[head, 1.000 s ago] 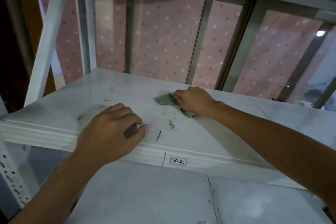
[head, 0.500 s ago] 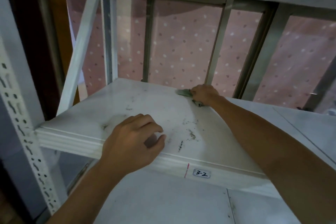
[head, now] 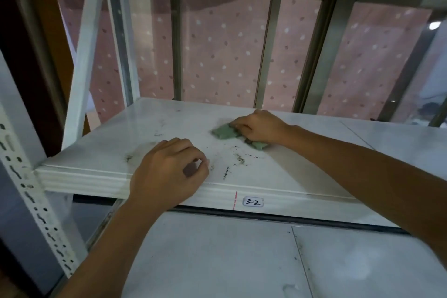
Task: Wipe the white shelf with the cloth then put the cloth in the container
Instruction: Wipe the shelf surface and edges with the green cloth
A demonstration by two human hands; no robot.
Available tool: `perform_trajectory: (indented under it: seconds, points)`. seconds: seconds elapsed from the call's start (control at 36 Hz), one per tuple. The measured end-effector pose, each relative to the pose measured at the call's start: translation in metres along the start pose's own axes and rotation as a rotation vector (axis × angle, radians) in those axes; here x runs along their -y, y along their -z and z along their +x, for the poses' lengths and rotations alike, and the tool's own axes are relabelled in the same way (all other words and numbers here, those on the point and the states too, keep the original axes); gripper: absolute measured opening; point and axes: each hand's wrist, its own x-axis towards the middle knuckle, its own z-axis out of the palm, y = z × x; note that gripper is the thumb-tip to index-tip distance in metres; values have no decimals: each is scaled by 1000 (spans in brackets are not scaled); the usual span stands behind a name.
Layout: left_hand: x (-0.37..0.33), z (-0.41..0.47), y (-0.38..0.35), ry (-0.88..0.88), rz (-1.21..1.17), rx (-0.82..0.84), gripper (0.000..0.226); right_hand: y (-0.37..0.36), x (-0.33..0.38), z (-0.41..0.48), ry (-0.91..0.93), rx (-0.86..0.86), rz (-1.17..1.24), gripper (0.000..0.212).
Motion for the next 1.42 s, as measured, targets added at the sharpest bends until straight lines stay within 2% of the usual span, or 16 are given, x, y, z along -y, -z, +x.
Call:
perform_trajectory:
  seconds: [0.08,0.17,0.33,0.5,0.61,0.75,0.94,1.06,1.28,1.42]
  points:
    - [0,-2,1,13,-10,12,22,4,-29,-1,-292,137,-116,34]
    - [0,-1,1,18,-8,13,23,8,-47,-13,-390,164,-149,34]
    - [-1,0,4,29,-46,21,24,7,-37,-24,-312,138,-107,35]
    - [0,1,3,26,-77,-5,28,14,34,-34,24,46,2,27]
    - [1,-3,0,-38,-9,-60,25,20,65,-38,109,5,47,30]
    - [-2,-18,2,-152,42,-152,30,11,58,-34,-15,-3,6,29]
    - [2,-49,14,-195,144,-207,14,5,17,2,-448,188,-170,21]
    - [12,-69,23,-198,243,-228,14,-1,3,33,-564,206,-152,16]
    - [25,-81,30,-179,232,-236,12,-19,13,118,-539,236,-148,22]
    - [22,-75,29,-111,150,-267,9,-33,42,171,-364,251,-108,26]
